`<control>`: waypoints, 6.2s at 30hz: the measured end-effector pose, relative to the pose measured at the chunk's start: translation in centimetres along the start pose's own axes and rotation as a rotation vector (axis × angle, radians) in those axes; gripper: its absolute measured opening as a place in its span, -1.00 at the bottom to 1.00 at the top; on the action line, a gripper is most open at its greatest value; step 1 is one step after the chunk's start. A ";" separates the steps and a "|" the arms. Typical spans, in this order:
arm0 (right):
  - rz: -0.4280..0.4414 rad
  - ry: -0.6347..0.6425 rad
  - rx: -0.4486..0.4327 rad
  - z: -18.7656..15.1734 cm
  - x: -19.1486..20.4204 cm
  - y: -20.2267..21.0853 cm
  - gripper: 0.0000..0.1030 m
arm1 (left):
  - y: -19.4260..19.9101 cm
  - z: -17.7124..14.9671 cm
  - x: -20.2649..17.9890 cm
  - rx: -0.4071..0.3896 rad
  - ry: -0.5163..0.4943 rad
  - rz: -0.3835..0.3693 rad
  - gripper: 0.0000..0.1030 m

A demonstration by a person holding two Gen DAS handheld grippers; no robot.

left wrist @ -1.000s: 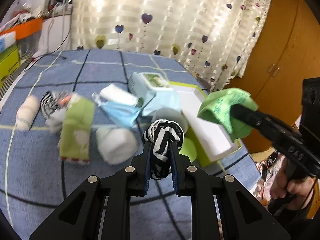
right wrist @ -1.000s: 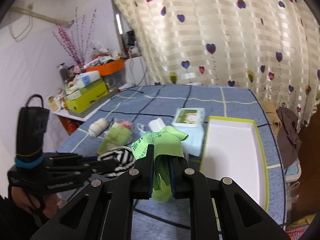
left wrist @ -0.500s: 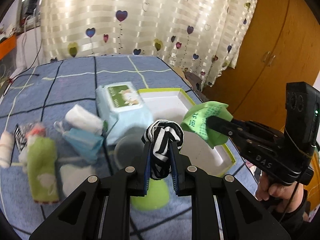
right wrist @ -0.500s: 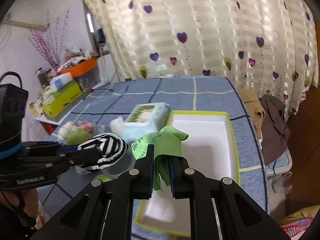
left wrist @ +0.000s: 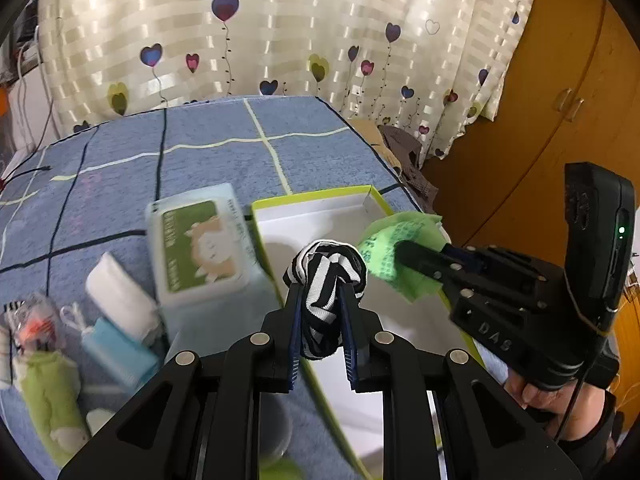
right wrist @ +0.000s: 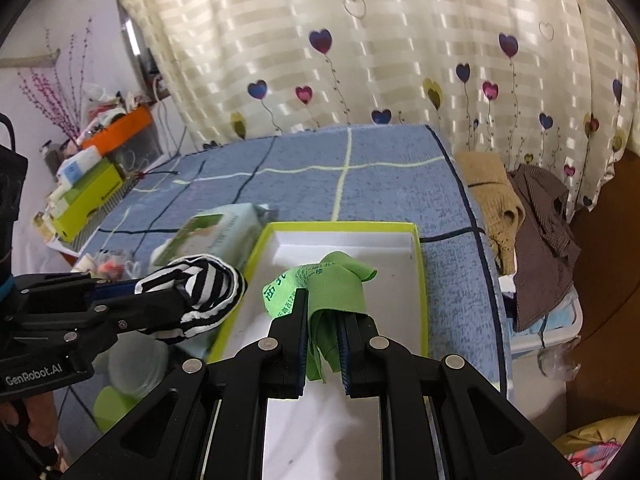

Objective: Organize soft objects
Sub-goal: 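Carry both items over the white tray and open both grippers to drop them, then withdraw both grippers from the tray back toward the pile, then grasp the green towel with the left gripper while the right gripper grasps the white sock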

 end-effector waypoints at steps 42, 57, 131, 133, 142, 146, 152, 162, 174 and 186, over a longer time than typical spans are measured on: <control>-0.137 0.015 -0.068 1.5 -0.9 3.3 0.21 | -1.8 2.7 -0.8 -0.022 0.020 0.019 -0.52; 0.070 0.068 -0.196 0.7 9.2 8.4 0.21 | 7.9 -0.7 2.3 -0.187 0.031 0.010 -0.52; 0.228 0.294 0.017 -8.9 26.1 5.8 0.21 | 15.6 -17.2 16.8 -0.195 0.296 0.132 -0.52; 0.218 0.296 0.029 -8.8 26.4 5.2 0.21 | 15.5 -17.0 17.5 -0.194 0.301 0.140 -0.52; 0.167 0.323 0.089 -8.6 26.8 2.8 0.21 | 14.2 -16.3 19.5 -0.178 0.315 0.127 -0.08; 0.152 0.342 0.100 -8.3 27.2 2.1 0.21 | 13.2 -15.9 20.4 -0.157 0.322 0.119 -0.08; 0.144 0.338 0.103 -7.7 27.0 1.6 0.21 | 11.3 -15.2 21.5 -0.121 0.345 0.090 -0.08; 0.138 0.337 0.119 -7.8 27.1 0.9 0.21 | 8.9 -14.7 21.0 -0.067 0.344 0.034 -0.08; 0.113 0.349 0.142 -7.6 27.0 0.0 0.21 | 10.0 -15.3 20.4 -0.097 0.328 0.029 -0.46; 0.073 0.432 0.215 -8.4 28.7 -2.8 0.21 | 12.5 -16.8 21.0 -0.134 0.342 0.030 -0.46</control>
Point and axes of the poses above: each gripper's, at about its wrist camera, not at the fingertips, and y roughly against the way its jaws point, x to its left, z to its top, the point moved 5 cm from there along -y, roughly the way its jaws point, and after that the axes turned 4 degrees about -z, right-handed, at the moved point
